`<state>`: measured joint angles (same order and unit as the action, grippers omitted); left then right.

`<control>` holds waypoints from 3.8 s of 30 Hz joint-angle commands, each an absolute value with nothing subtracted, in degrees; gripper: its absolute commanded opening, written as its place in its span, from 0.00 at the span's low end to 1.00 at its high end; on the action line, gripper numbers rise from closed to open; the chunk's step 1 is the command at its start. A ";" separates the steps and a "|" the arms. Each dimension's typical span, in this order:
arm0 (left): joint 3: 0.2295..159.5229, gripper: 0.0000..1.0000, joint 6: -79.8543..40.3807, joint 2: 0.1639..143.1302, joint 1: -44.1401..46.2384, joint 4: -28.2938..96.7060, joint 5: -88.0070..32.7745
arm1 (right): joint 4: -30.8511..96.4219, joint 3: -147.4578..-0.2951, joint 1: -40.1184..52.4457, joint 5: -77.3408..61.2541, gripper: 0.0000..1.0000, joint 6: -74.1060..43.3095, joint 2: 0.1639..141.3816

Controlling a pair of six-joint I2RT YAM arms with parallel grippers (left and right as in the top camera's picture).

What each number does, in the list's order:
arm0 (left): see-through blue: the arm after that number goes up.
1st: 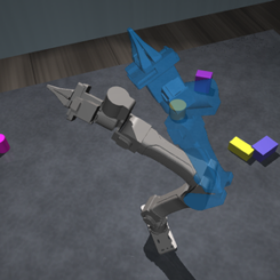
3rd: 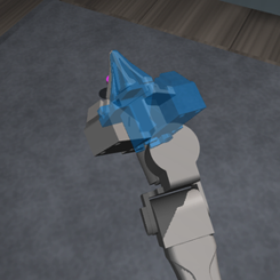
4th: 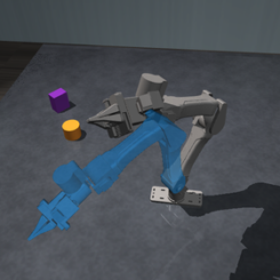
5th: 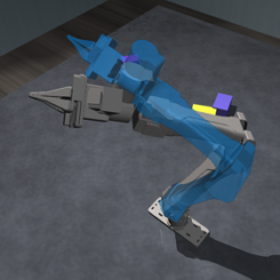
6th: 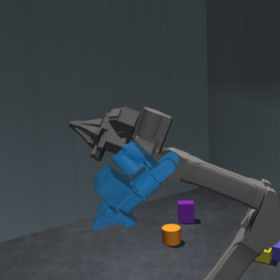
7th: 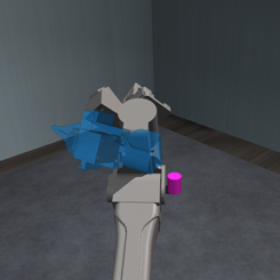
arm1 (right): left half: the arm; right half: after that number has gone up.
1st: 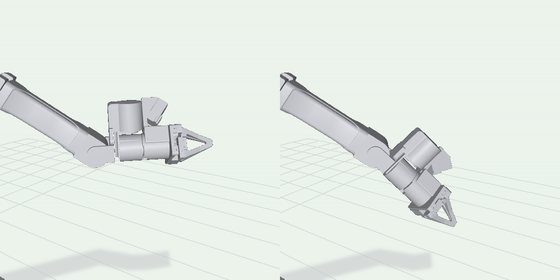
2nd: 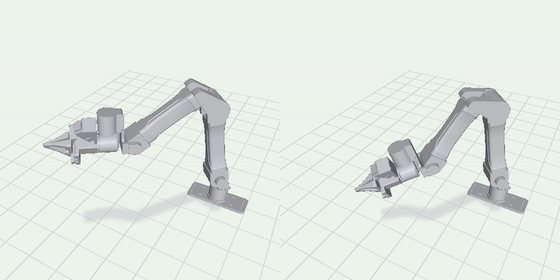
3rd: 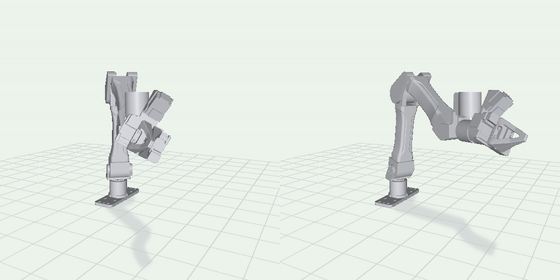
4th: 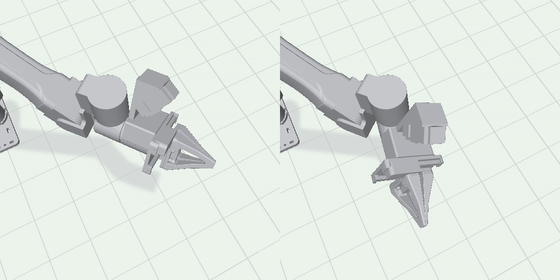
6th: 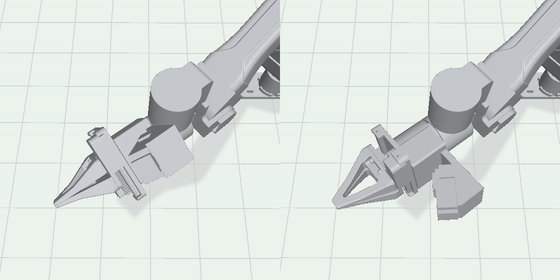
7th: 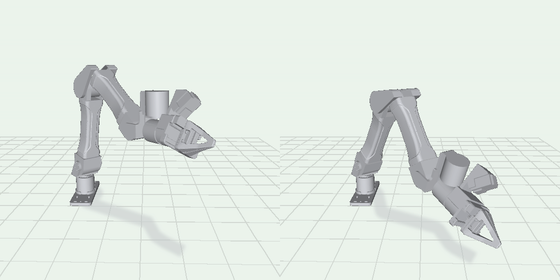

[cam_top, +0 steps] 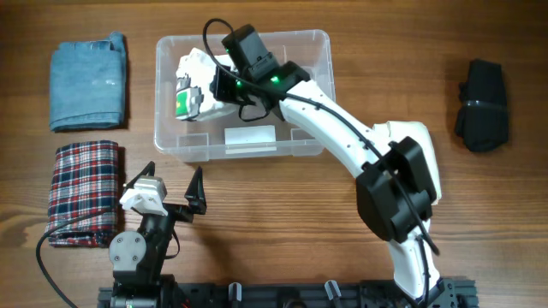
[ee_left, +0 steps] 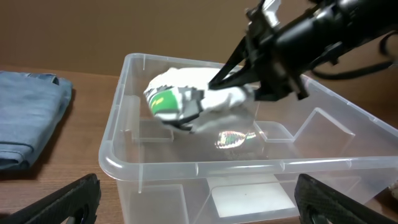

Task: Pack container
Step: 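Lift the T-shirt and carry it left into the container, then open the right gripper to release the T-shirt, withdraw, then move the right gripper to the black garment and grasp it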

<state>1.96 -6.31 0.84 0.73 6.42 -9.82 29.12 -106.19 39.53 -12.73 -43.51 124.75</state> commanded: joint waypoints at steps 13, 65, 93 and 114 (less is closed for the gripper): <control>1.76 1.00 -6.63 0.54 0.36 6.55 -9.34 | 25.89 -106.19 40.97 -11.62 0.39 -43.35 131.94; 1.76 1.00 -6.63 0.54 0.36 6.55 -9.34 | 65.34 -106.19 -22.26 -7.35 1.00 15.11 110.39; 1.76 1.00 -6.63 0.54 0.36 6.55 -9.34 | 55.27 -106.19 -41.23 -31.38 1.00 31.11 134.37; 1.76 1.00 -6.63 0.54 0.36 6.55 -9.34 | 55.55 -108.99 -39.81 -38.54 0.22 16.27 136.40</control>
<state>1.96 -6.31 0.84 0.73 6.42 -9.67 54.78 -106.61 -40.32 -36.01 22.68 134.91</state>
